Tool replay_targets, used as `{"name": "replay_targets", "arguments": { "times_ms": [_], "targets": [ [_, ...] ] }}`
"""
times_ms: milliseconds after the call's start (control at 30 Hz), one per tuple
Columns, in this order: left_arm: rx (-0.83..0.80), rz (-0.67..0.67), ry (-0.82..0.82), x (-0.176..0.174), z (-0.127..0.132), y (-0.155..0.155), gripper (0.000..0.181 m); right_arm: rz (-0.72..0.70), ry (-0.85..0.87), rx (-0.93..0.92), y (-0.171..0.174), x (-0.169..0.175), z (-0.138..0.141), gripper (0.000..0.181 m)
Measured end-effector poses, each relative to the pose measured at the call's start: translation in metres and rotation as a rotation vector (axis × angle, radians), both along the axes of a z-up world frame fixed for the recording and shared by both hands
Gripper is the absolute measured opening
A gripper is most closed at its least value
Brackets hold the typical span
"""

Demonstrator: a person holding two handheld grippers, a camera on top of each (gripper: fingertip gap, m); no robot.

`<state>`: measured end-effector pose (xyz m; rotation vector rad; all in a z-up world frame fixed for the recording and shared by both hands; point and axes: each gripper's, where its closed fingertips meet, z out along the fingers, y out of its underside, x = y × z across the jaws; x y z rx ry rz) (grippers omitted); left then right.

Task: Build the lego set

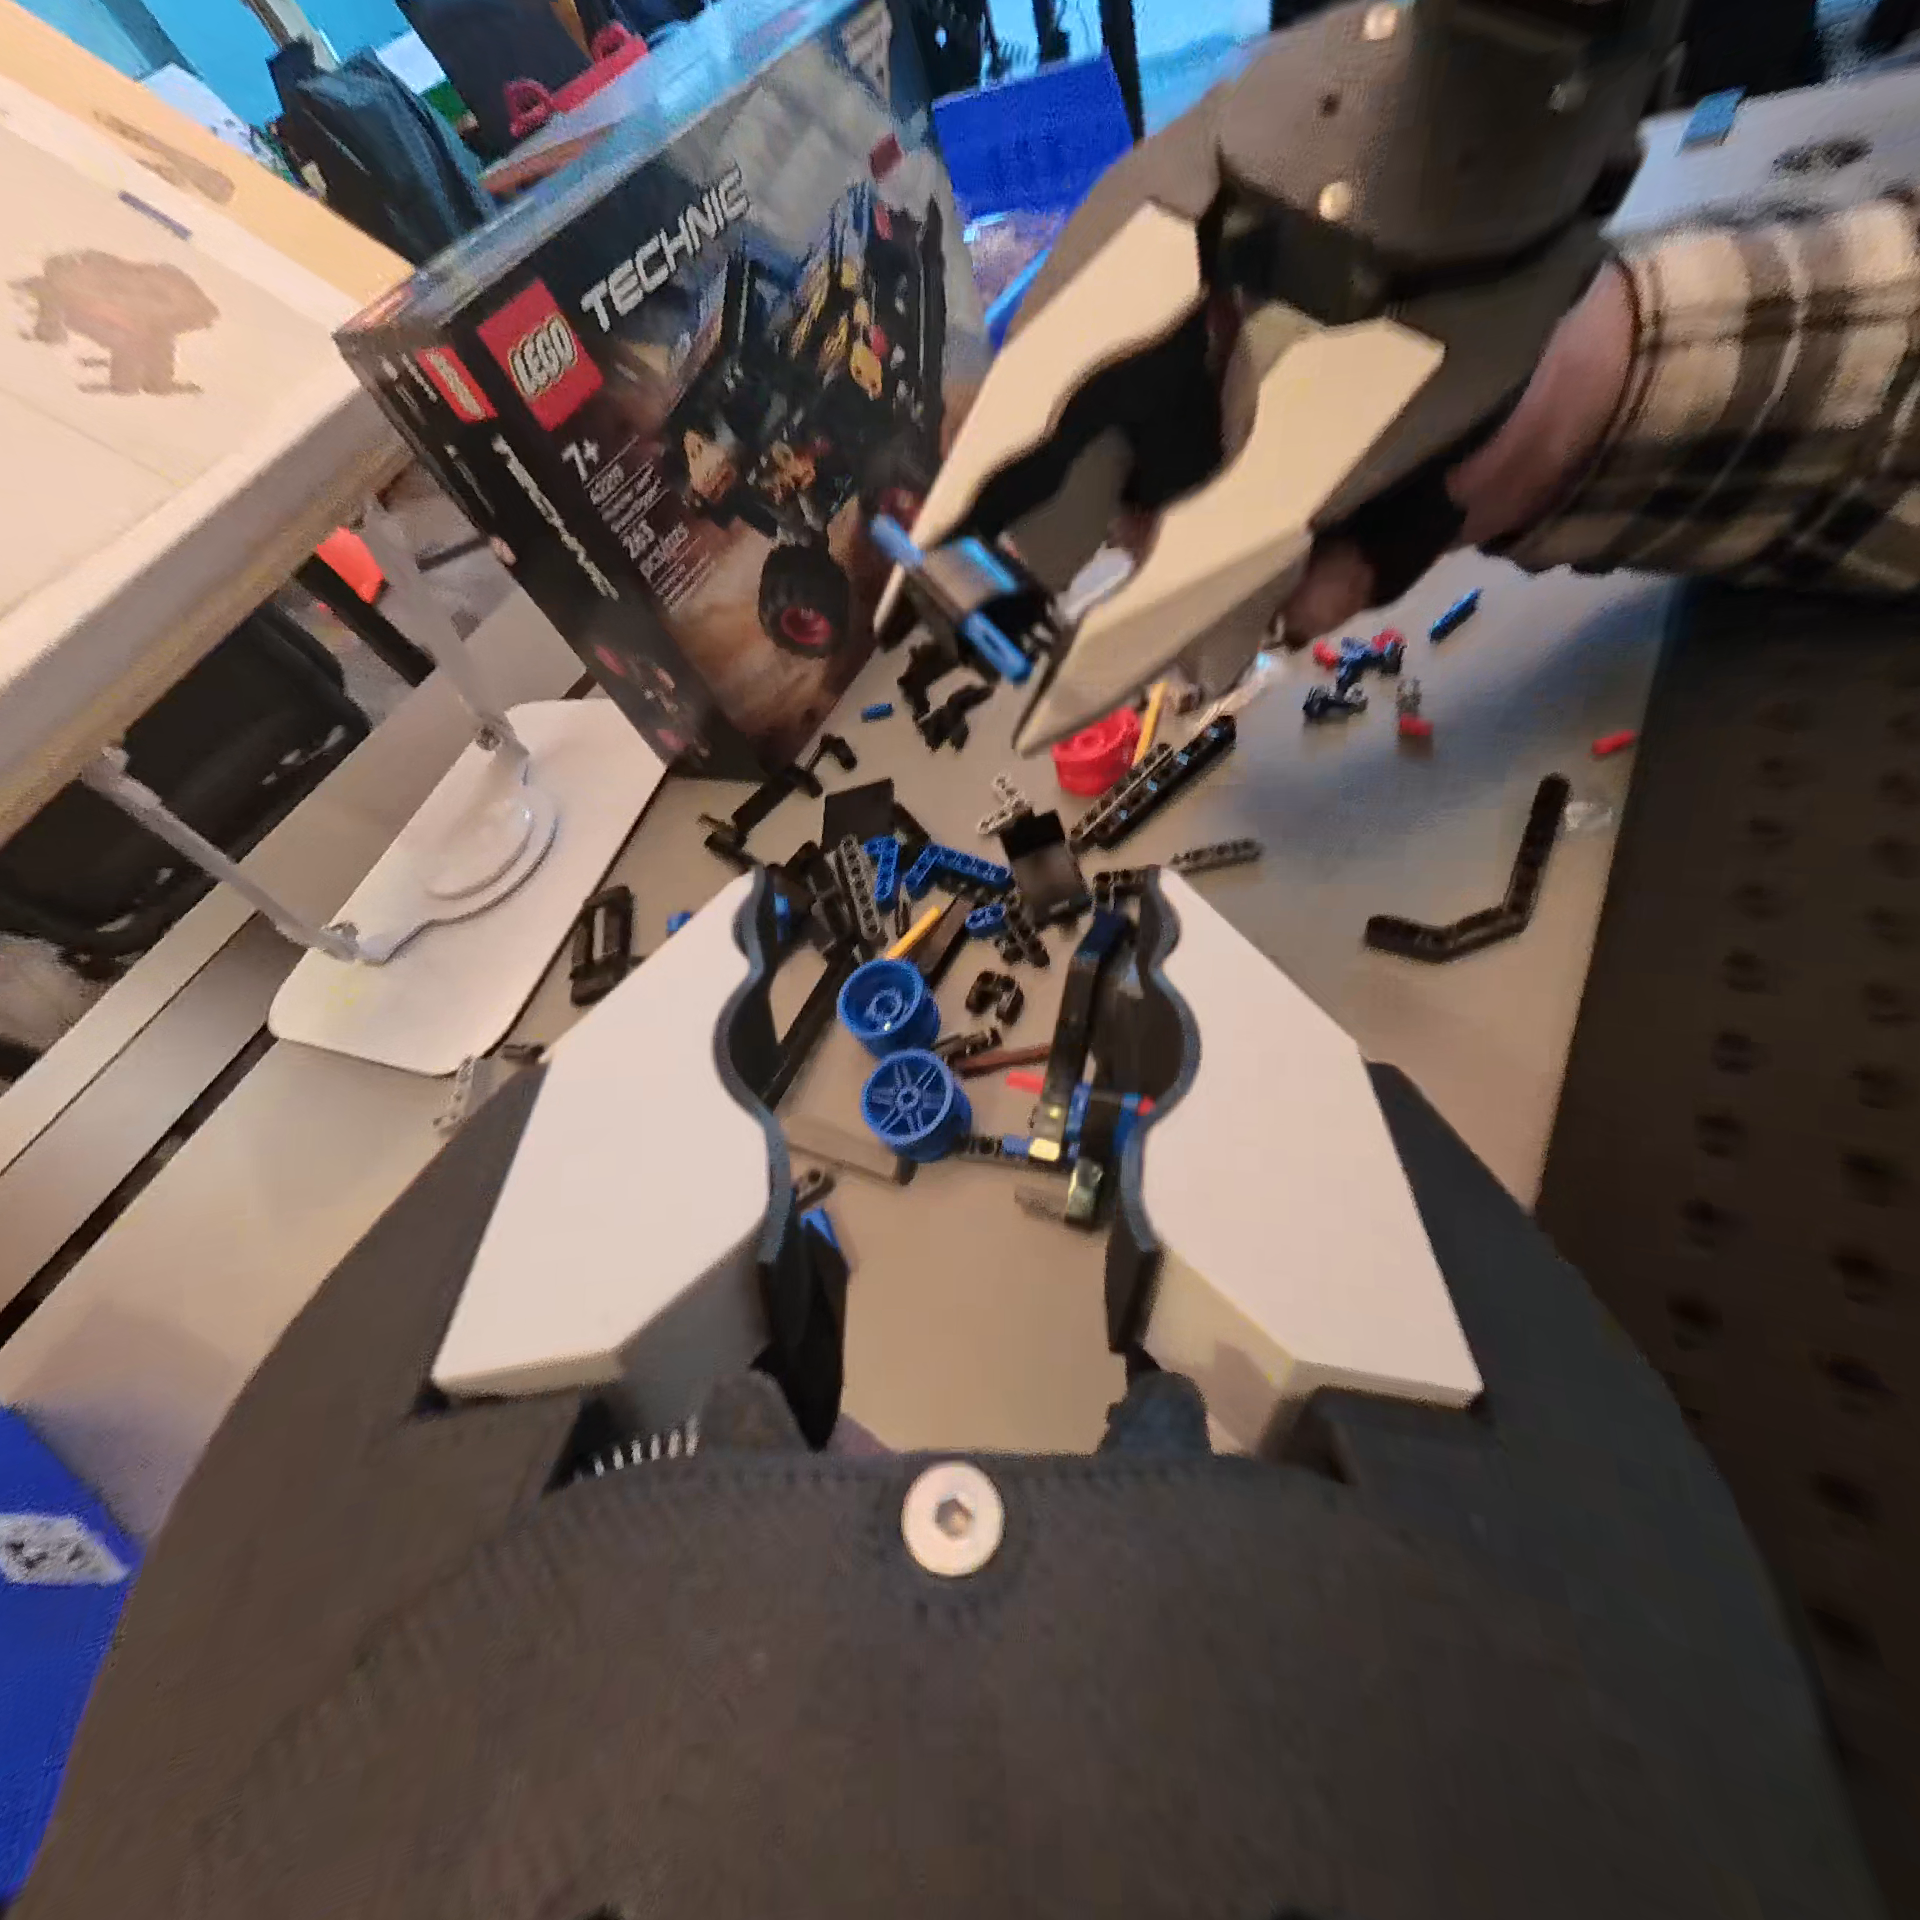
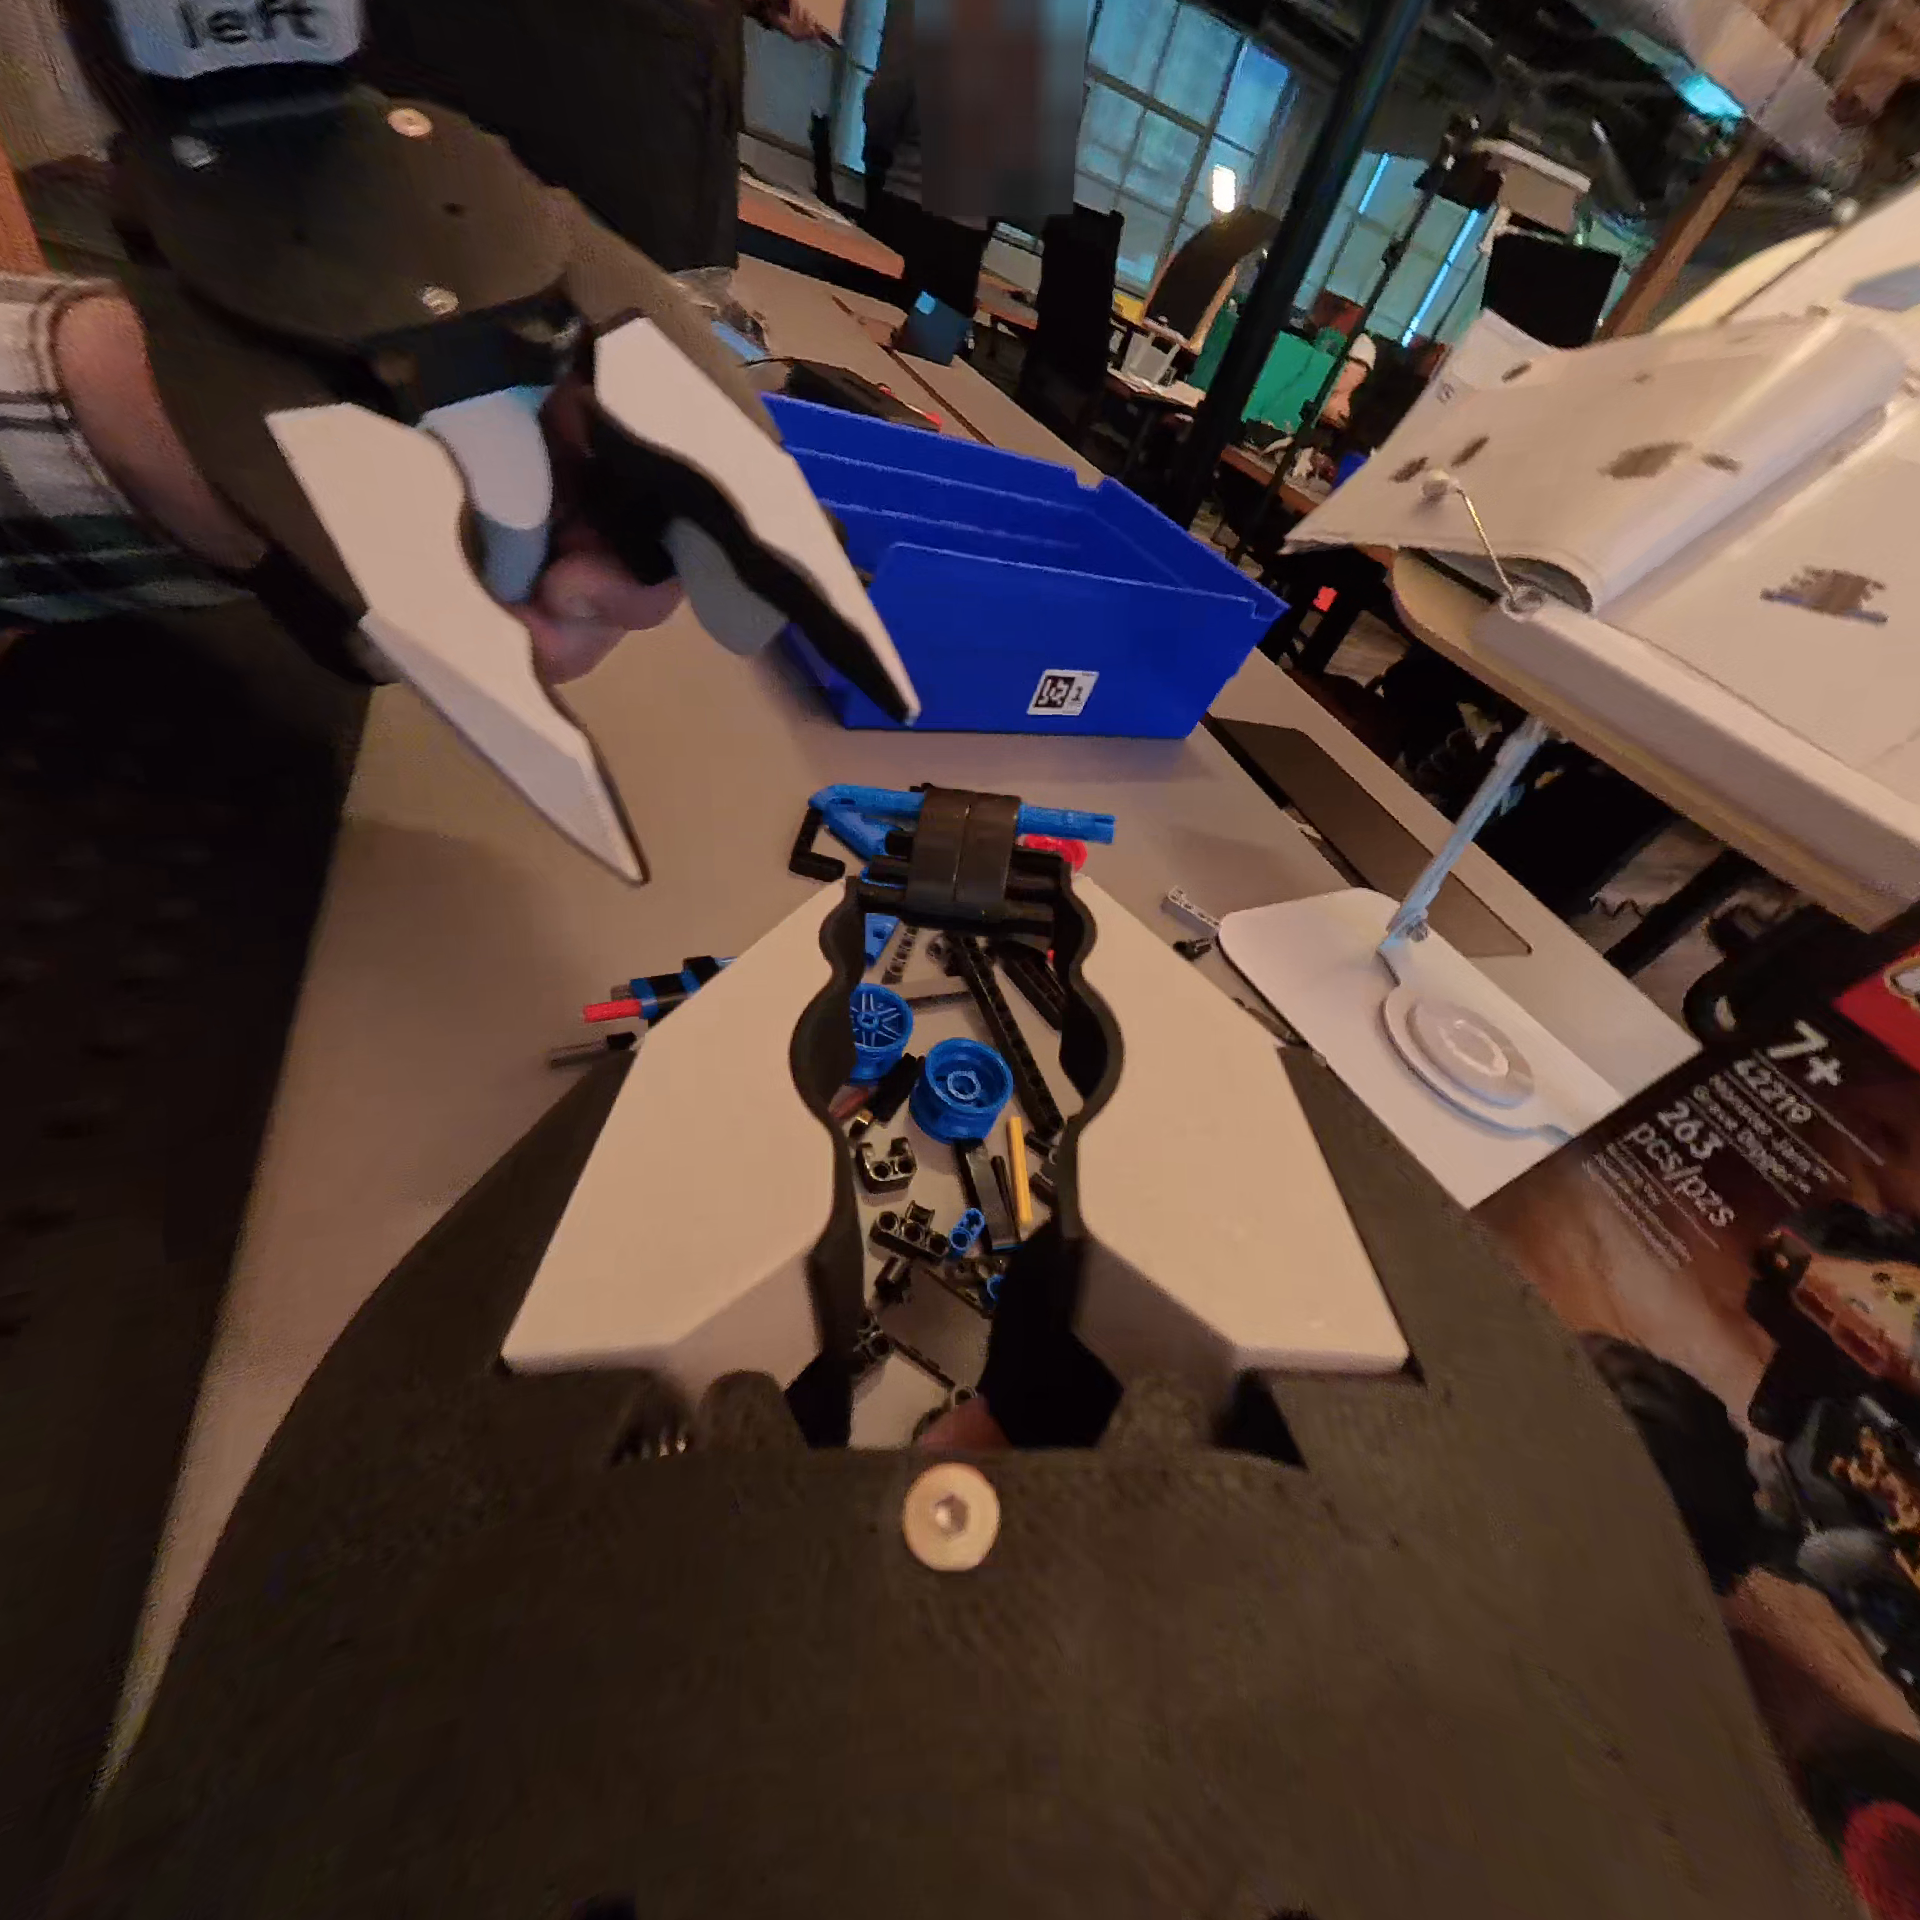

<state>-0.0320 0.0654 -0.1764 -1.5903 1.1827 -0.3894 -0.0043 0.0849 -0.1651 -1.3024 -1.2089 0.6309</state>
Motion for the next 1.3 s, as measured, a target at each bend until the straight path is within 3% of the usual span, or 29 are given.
{"name": "replay_targets", "arguments": {
  "times_ms": [167, 467, 600, 667, 833, 1300],
  "targets": [
    [-0.065, -0.068, -0.100, 0.016, 0.011, -0.001, 0.061, 0.017, -0.055, 0.048, -0.006, -0.005, -0.006, 0.034],
    [-0.290, -0.196, -0.301, 0.024, 0.004, -0.003, 0.047, 0.050, -0.070, 0.071, -0.015, -0.011, -0.008, 0.034],
    [-0.291, -0.195, -0.244, 0.020, -0.003, -0.004, 0.039, 0.050, -0.091, 0.086, -0.016, -0.015, -0.013, 0.034],
    [-0.262, -0.131, -0.200, 0.006, -0.007, 0.006, 0.042, 0.025, -0.102, 0.079, -0.010, -0.012, -0.015, 0.034],
    [-0.282, -0.074, -0.244, -0.020, -0.006, 0.014, 0.039, 0.020, -0.117, 0.033, -0.005, -0.008, -0.021, 0.034],
    [-0.320, -0.160, -0.190, 0.008, -0.021, -0.003, 0.037, 0.081, -0.155, 0.033, -0.017, -0.020, -0.033, 0.034]
  ]
}}
